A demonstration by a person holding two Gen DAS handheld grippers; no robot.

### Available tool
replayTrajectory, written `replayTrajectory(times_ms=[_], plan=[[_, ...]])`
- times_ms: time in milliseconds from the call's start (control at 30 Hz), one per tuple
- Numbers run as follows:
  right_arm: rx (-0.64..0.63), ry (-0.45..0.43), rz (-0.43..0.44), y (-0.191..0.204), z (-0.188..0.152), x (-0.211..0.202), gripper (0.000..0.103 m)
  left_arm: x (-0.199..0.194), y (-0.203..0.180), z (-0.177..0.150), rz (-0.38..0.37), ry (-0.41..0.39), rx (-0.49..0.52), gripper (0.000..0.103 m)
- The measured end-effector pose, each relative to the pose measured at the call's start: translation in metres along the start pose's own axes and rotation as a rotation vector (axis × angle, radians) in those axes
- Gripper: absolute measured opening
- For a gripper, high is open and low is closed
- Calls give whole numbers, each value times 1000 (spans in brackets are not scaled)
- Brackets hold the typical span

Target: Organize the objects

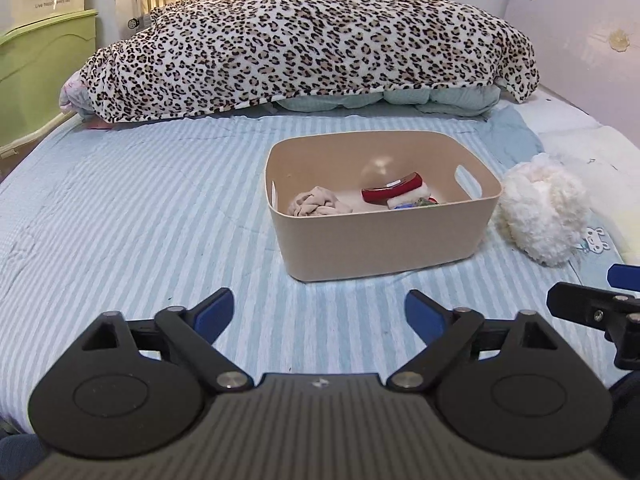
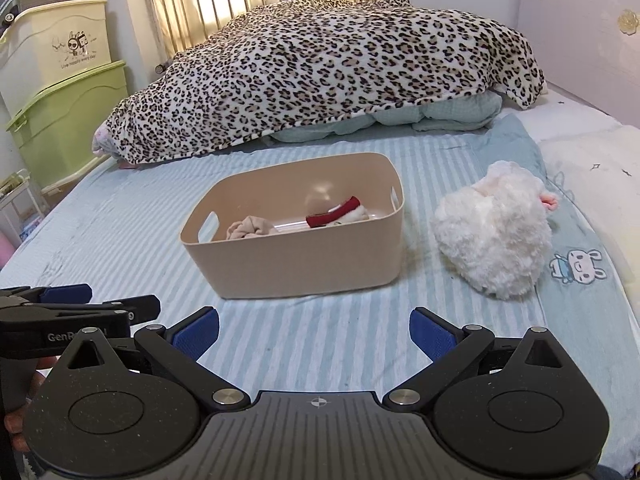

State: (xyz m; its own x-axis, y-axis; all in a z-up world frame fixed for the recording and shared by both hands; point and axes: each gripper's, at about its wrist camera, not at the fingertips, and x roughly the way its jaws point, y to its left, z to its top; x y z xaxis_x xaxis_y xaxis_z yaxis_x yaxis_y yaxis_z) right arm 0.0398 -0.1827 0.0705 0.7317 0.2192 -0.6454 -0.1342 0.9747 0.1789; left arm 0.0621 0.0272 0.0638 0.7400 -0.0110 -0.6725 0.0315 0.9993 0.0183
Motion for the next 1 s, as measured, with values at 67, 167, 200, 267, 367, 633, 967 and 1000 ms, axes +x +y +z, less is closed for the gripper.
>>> replayTrajectory(times_ms=[67,167,200,267,367,633,967,1000], plan=[[-10,2,-3,1,-2,-6,103,-6,0,-4,4,2,2,94],[-22,-2,3,5,-5,-16,103,-15,-2,-9,19,-9,19,94],[-25,-5,5,6,-6,-19,103,-18,-3,-10,23,-13,25,94],[-29,-11,10,8,-7,-25,103,-24,-2,-12,14,-17,19,94],[-26,-11,21,11,-9,-32,103,-32,0,-14,-4,-16,0,94],[-42,-9,22,17,-16,-42,103,-52,-5,-18,-11,-35,12,94],[-67,2,16,21,-19,-51,103,-64,-5,-26,-30,-28,-4,94],[-69,5,17,21,-20,-51,103,-66,-5,-26,-27,-34,-2,94]])
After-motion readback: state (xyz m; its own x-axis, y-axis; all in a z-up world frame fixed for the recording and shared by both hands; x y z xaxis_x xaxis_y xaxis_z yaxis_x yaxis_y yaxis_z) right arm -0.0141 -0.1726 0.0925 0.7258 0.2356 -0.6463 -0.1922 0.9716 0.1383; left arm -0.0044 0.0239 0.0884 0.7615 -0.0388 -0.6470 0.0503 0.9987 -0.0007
